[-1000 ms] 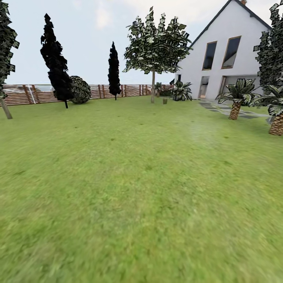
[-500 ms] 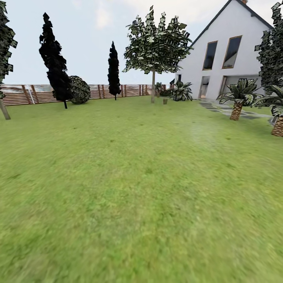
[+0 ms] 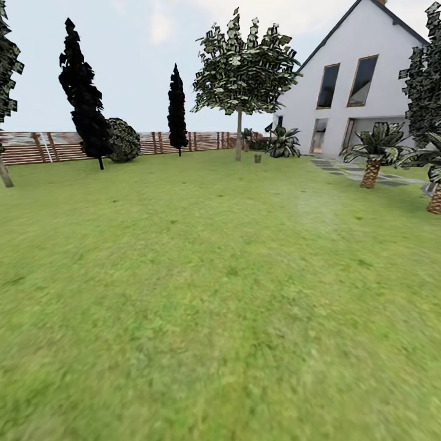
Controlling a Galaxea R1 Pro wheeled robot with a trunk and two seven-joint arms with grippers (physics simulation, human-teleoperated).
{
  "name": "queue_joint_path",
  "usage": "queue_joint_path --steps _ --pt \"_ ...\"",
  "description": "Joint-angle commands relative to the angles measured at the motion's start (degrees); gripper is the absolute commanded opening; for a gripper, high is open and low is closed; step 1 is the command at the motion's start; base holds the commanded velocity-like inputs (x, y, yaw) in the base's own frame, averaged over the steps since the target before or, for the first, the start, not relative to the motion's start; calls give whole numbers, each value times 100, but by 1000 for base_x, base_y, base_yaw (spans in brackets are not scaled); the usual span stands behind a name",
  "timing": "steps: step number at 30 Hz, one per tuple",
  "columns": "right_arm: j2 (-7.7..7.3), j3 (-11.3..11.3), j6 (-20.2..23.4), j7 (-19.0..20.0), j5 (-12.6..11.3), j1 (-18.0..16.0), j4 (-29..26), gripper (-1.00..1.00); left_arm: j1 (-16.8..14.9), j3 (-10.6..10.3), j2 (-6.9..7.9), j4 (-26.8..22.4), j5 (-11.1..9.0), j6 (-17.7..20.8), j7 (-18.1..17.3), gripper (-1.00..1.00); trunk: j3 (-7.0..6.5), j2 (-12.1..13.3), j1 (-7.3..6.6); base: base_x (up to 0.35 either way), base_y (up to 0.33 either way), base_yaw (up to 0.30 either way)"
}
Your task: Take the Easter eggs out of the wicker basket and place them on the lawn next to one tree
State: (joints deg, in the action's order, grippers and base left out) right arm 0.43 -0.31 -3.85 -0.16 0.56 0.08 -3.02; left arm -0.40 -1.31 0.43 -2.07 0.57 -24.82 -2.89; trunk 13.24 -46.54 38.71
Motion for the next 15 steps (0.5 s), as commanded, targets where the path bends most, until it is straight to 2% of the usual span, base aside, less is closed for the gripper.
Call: queue_joint_path --steps 1,15 --pt "1 -4 -11 -2 6 1 -6 100 -3 -9 1 4 5 -18 -9 100 6 -4 3 261 0 0" --pt "1 -4 -11 -2 6 1 -6 100 -3 -9 3 2 5 -21 -9 100 6 -4 3 260 0 0"
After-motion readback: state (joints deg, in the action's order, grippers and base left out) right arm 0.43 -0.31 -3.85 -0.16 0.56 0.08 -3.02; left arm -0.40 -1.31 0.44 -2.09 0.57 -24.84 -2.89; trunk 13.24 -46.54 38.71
